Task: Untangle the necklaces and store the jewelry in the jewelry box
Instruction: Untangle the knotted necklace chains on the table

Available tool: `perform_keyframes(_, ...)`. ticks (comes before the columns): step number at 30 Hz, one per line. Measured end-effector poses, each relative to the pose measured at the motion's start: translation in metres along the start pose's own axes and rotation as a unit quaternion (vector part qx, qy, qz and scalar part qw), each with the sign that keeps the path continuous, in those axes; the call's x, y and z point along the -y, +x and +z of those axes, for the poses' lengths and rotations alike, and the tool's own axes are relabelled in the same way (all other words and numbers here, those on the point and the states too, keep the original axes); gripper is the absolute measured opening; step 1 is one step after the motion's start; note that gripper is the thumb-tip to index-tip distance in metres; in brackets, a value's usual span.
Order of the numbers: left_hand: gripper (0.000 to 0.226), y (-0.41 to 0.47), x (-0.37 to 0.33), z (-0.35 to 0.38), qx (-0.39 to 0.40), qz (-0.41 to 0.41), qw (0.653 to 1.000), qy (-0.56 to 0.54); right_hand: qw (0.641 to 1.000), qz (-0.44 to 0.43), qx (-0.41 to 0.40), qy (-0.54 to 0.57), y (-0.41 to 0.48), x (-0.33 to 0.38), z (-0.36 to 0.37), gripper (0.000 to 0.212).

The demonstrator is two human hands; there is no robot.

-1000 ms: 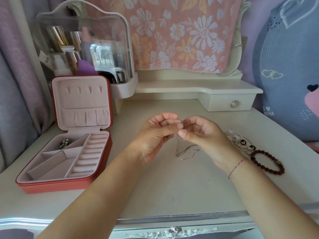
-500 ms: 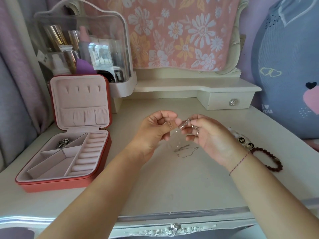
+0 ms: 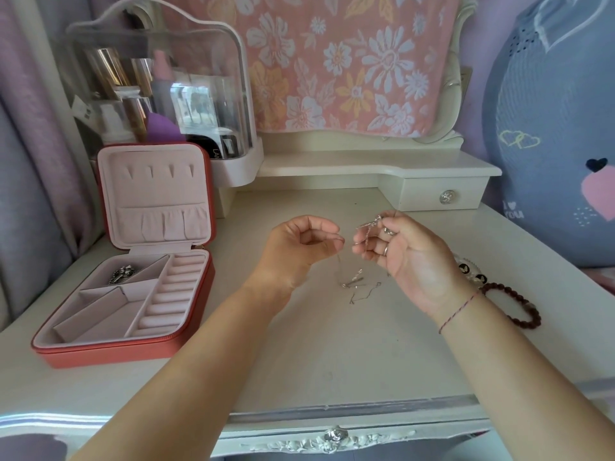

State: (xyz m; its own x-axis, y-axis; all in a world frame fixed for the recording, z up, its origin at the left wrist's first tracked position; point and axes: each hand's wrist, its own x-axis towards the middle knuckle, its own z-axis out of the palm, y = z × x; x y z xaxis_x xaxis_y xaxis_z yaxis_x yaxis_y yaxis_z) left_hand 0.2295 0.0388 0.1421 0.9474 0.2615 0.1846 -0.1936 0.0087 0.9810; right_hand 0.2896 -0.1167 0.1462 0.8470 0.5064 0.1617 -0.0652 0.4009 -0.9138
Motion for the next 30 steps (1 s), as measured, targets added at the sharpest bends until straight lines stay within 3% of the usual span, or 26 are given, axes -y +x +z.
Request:
perform_keyframes(9, 0.012, -0.001, -0.001, 0.000, -0.012, -0.024, 0.998, 0.056, 0.997, -0.023, -0.001, -0.073, 0.002, 0.012, 0.005, 0.014)
perform_keyframes(12, 0.008, -0.001, -0.004, 0.000, 0.006, -0.061, 0.998, -0.007, 0.995, -0.025, 0.011, -0.095, 0.005, 0.017, 0.007, 0.012)
perform_keyframes(16, 0.027, 0.000, -0.008, -0.001, 0.041, -0.107, 0.988, -0.105, 0.994, -0.018, 0.017, -0.104, 0.013, 0.025, 0.007, 0.014)
perform_keyframes(22, 0.028, 0.003, -0.011, -0.011, 0.029, -0.094, 0.974, -0.203, 0.999, -0.006, 0.007, -0.038, 0.024, 0.034, -0.003, 0.020)
perform_keyframes(27, 0.016, 0.006, -0.010, -0.014, 0.028, -0.080, 0.965, -0.247, 0.998, 0.001, 0.016, 0.060, 0.024, 0.021, -0.010, 0.003)
perform_keyframes(30, 0.013, 0.005, -0.010, -0.015, 0.040, -0.081, 0.955, -0.283, 0.998, -0.004, 0.019, 0.064, 0.024, 0.020, -0.014, 0.004)
